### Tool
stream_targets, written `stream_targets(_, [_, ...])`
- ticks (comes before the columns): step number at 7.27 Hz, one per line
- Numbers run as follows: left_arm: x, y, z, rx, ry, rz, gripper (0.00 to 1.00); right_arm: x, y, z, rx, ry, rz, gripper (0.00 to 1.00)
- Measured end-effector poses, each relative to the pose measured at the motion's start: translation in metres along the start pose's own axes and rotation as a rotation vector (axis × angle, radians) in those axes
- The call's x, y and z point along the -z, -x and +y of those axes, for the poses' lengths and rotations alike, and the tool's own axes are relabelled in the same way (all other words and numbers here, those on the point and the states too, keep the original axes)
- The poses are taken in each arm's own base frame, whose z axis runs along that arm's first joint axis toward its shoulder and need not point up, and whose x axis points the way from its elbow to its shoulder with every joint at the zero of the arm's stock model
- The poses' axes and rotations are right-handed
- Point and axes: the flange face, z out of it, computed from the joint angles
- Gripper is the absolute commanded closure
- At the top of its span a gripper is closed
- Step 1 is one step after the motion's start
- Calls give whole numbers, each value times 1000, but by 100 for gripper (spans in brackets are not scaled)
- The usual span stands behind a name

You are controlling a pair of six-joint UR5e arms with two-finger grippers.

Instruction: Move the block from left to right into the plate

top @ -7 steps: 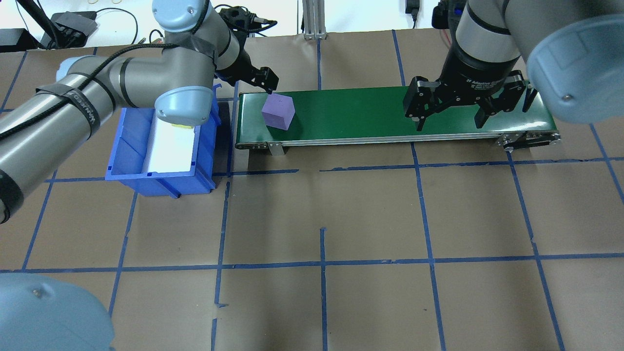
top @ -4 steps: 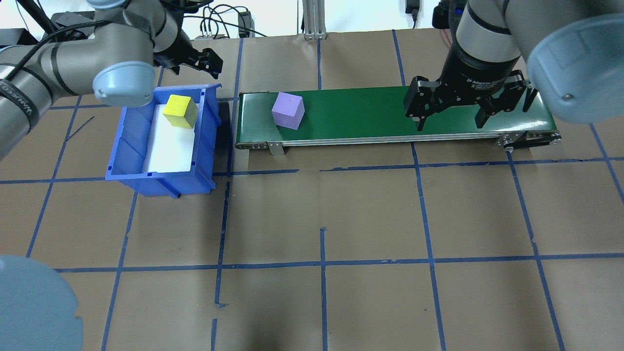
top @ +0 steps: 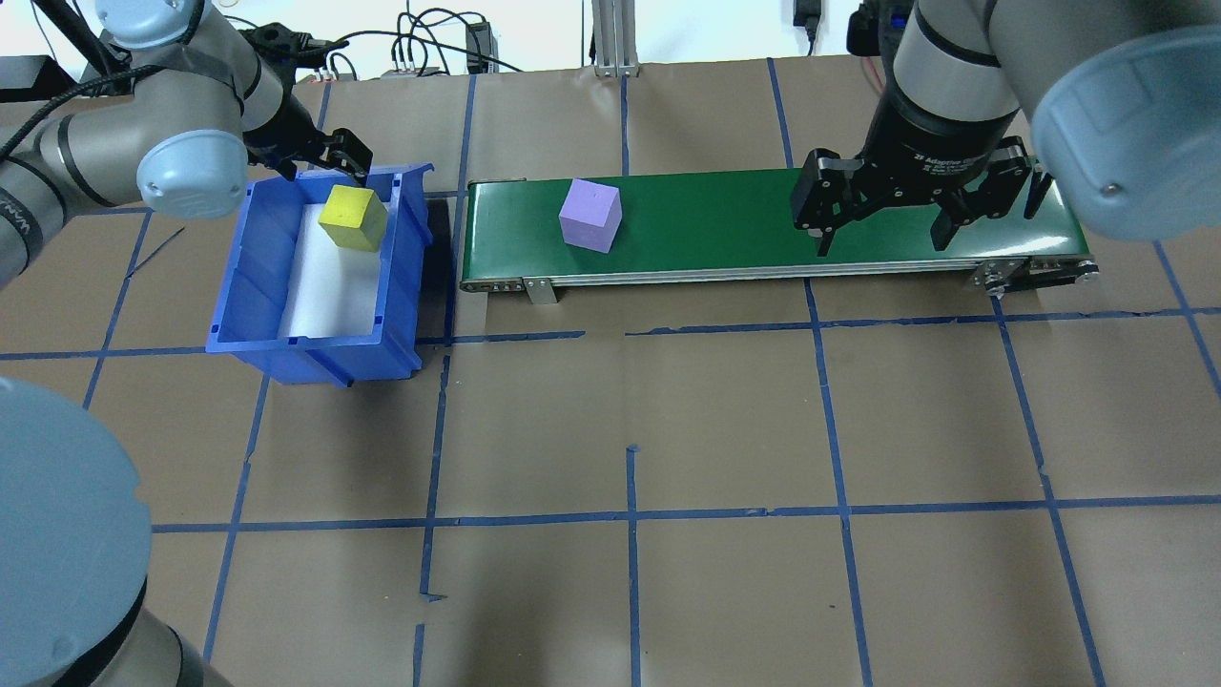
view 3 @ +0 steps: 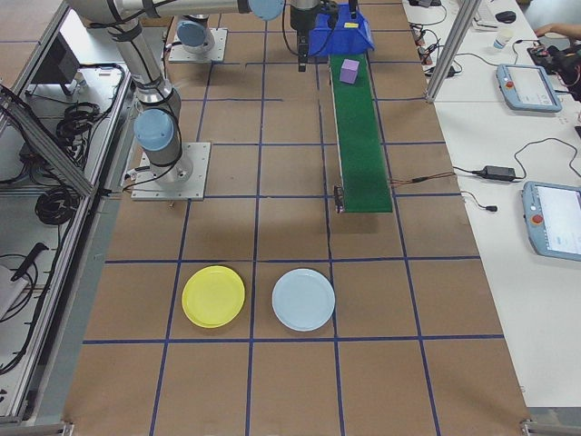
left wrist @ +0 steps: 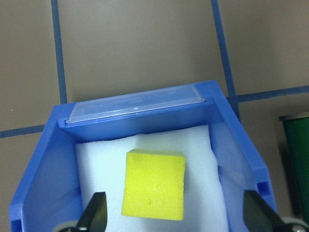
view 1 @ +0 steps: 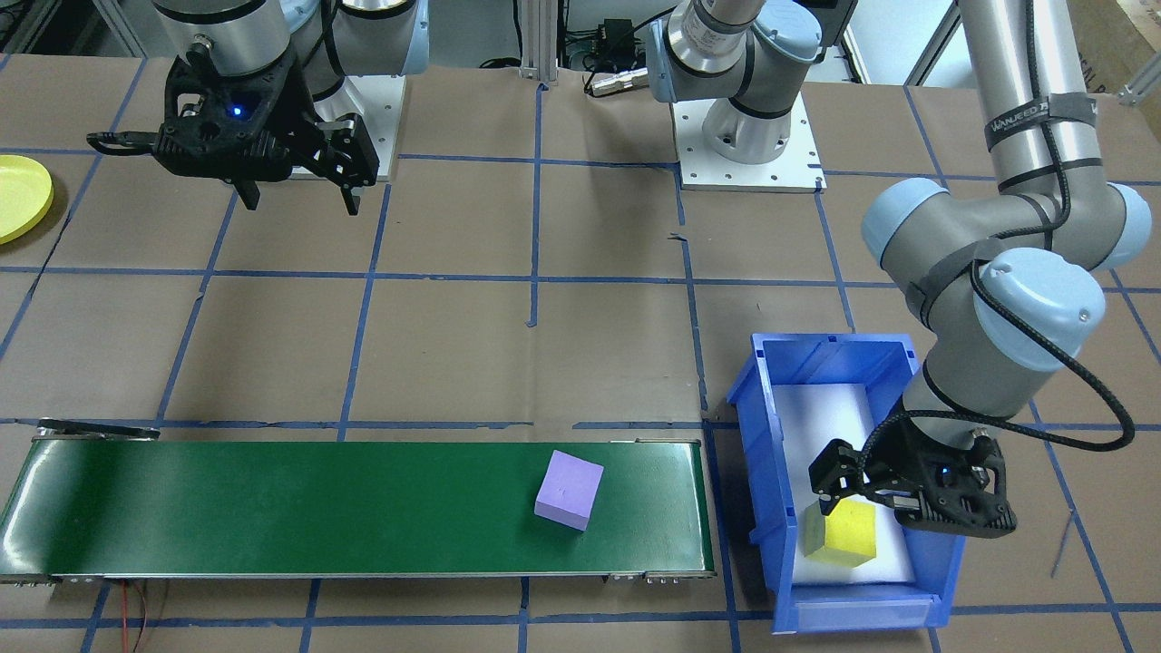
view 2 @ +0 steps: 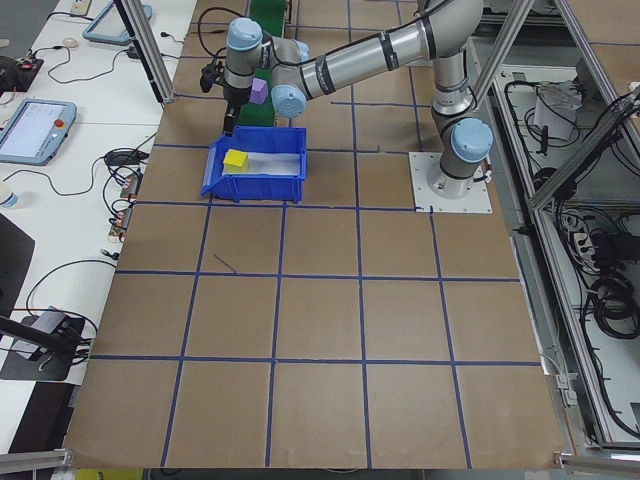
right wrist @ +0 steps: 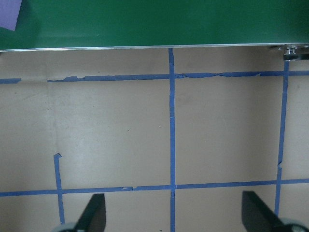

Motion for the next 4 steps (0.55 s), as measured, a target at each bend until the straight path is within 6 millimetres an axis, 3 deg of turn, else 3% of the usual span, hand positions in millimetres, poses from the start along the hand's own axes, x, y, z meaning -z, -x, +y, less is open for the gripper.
stream_targets(2, [-29,9,6,-4,42,12,0,0,0,0,0,0,0,0])
stream_targets(4, [-43,11,8,-20,61,20,0,0,0,0,0,0,-1,0])
